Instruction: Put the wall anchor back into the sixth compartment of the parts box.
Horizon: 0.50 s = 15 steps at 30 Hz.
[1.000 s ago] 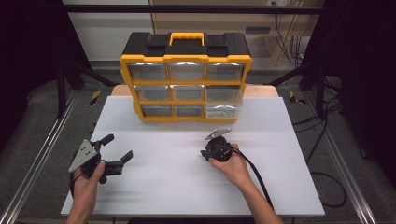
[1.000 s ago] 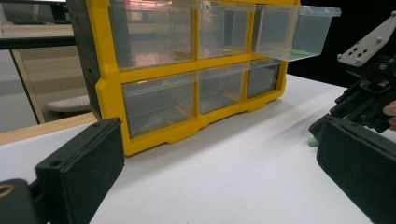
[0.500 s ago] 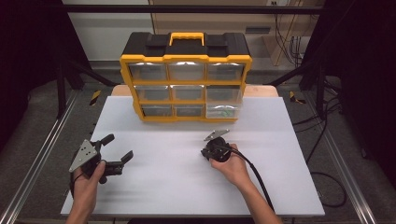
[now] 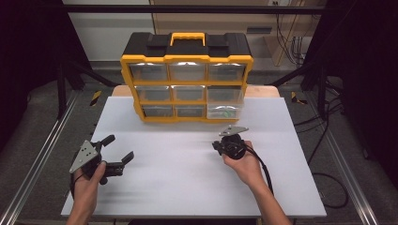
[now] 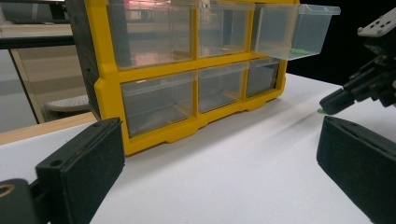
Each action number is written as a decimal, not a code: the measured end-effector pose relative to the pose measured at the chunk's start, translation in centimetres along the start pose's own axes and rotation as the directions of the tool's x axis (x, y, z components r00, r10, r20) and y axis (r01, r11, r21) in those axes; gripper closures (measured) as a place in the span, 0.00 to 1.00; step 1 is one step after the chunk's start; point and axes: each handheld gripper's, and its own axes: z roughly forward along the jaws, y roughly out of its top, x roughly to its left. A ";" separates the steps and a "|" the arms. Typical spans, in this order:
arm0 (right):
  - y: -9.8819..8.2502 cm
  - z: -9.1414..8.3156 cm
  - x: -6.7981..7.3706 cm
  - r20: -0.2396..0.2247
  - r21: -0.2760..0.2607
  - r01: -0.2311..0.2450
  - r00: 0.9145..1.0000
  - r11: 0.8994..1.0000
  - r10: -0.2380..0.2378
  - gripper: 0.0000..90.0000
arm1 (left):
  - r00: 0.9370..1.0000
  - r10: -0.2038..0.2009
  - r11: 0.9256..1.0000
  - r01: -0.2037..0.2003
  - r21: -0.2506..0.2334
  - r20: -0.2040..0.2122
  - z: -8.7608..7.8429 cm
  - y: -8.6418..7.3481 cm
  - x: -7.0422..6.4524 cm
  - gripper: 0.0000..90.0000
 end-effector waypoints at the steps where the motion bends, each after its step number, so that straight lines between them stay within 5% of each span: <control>1: 0.0 -0.3 -0.3 0.008 -0.004 -0.003 1.000 1.000 0.003 0.94 | 1.000 0.001 1.000 -0.001 0.001 0.000 0.0 0.0 0.0 0.01; 15: 0.1 -6.0 -4.2 0.094 -0.147 -0.080 0.991 0.986 0.094 0.94 | 1.000 0.004 1.000 -0.004 0.005 0.005 0.0 0.0 -0.1 0.02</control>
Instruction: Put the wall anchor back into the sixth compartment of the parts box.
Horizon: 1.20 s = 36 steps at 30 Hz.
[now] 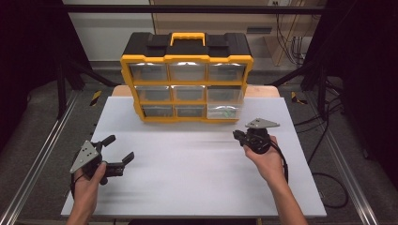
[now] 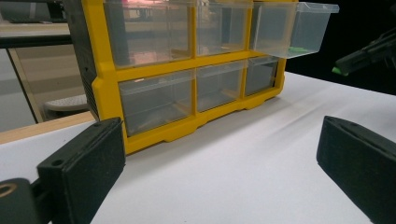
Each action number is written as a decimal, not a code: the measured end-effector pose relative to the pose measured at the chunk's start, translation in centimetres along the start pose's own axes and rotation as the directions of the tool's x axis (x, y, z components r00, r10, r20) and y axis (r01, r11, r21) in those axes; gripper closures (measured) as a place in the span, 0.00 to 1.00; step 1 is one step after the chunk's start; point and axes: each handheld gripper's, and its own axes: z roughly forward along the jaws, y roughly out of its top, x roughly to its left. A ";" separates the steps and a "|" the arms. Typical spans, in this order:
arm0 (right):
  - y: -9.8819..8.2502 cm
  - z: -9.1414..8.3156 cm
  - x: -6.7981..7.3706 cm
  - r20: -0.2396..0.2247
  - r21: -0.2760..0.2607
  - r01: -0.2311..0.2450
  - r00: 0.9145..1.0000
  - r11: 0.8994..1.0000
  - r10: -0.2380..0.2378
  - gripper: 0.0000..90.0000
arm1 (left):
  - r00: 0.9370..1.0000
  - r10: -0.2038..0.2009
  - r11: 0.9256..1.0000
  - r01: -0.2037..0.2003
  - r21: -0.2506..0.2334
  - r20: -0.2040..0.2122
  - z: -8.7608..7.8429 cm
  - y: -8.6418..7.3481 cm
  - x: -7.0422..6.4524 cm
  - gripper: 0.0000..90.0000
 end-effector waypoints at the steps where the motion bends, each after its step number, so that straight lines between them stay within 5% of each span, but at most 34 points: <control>1: 0.2 -0.4 -0.3 0.008 -0.013 -0.003 1.000 1.000 0.003 0.94 | 1.000 0.000 1.000 0.000 0.000 0.000 0.0 0.0 0.0 0.01; 8: 2.3 -3.0 -1.8 0.045 -0.077 -0.008 0.999 0.997 0.012 0.94 | 1.000 0.003 1.000 -0.003 0.003 0.000 0.0 0.0 0.0 0.02; 20: 7.2 -5.4 -2.0 0.087 -0.162 0.040 0.996 0.986 -0.026 0.94 | 1.000 0.001 1.000 -0.001 0.000 -0.001 0.0 0.0 0.0 0.02; 36: 12.7 -4.3 -0.2 0.046 -0.167 0.082 0.996 0.983 -0.075 0.94 | 1.000 -0.008 1.000 0.008 -0.006 -0.003 -0.1 0.0 0.0 0.01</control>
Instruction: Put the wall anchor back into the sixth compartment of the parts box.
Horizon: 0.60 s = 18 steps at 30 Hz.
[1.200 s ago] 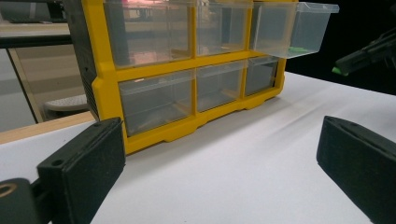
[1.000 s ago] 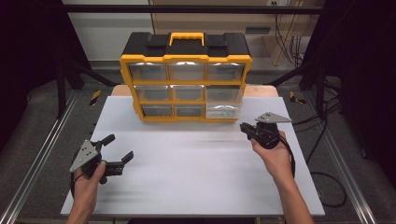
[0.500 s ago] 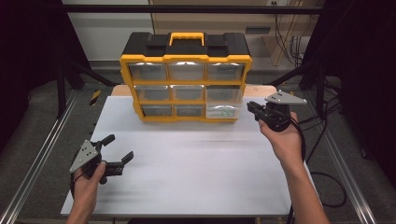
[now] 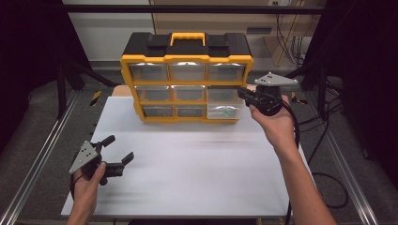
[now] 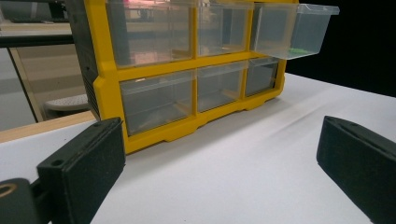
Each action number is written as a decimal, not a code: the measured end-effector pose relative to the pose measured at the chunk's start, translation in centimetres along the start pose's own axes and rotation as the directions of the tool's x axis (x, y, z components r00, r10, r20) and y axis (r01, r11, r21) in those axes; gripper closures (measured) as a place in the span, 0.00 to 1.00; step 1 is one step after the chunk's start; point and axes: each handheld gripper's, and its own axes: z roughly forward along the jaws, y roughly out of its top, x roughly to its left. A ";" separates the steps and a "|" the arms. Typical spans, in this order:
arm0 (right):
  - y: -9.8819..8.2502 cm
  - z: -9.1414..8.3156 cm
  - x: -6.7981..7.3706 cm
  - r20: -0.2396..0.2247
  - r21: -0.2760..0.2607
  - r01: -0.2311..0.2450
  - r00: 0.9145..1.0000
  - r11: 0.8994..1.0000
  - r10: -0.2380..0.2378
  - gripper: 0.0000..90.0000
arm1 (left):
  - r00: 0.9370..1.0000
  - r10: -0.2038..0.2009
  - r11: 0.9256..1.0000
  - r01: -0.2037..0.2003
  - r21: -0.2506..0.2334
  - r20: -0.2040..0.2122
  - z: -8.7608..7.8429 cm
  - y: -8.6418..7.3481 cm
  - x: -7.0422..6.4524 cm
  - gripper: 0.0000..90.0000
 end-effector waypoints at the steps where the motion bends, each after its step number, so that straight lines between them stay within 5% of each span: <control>1: 0.2 0.2 0.0 -0.001 0.002 0.007 1.000 1.000 -0.007 0.94 | 1.000 0.002 1.000 -0.002 0.002 -0.001 0.0 0.0 0.0 0.01; 18: 0.9 3.5 1.7 -0.029 0.075 0.038 0.999 0.996 -0.036 0.94 | 1.000 0.009 1.000 -0.009 -0.009 0.021 0.2 0.2 -0.2 0.01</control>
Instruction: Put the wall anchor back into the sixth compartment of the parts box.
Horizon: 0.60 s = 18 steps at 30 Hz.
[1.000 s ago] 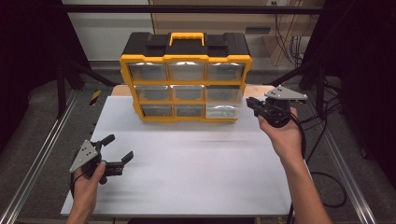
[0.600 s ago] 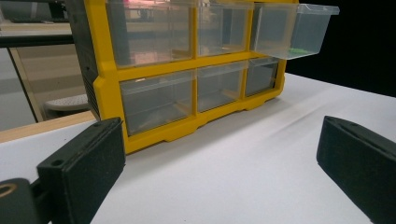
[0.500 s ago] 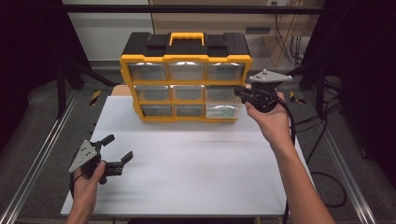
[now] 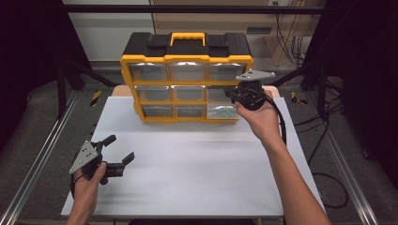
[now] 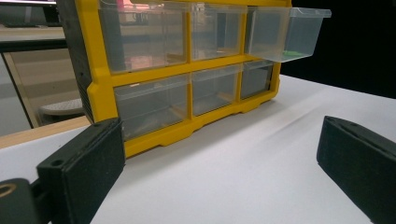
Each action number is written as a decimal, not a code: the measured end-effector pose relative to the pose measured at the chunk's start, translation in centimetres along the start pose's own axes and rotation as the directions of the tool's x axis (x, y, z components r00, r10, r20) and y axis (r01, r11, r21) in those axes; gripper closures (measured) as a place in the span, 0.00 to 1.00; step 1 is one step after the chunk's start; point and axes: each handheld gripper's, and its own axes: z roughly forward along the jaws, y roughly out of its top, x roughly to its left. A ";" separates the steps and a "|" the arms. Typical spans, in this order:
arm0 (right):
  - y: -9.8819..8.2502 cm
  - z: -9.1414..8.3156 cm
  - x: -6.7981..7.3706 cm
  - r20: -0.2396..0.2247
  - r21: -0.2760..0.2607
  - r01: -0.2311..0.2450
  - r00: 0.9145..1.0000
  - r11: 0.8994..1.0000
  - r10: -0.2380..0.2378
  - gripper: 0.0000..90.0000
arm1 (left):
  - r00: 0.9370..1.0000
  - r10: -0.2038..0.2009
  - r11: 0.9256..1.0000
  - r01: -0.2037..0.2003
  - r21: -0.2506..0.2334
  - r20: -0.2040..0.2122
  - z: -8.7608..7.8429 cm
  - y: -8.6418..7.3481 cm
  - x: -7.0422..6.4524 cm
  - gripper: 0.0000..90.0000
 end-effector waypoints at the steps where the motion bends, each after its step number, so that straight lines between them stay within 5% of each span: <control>1: 0.0 0.1 0.1 0.000 0.002 -0.001 1.000 1.000 0.001 0.94 | 1.000 0.002 1.000 -0.002 0.003 0.002 0.1 0.0 0.0 0.01; 10: 0.0 0.6 0.0 0.002 0.028 0.003 1.000 1.000 -0.003 0.94 | 1.000 0.002 1.000 -0.002 0.002 0.003 0.1 0.0 0.0 0.01; 18: 0.0 0.1 0.0 0.045 0.006 -0.024 0.999 1.000 0.024 0.57 | 1.000 0.002 1.000 -0.002 0.005 0.006 0.2 0.0 0.0 0.01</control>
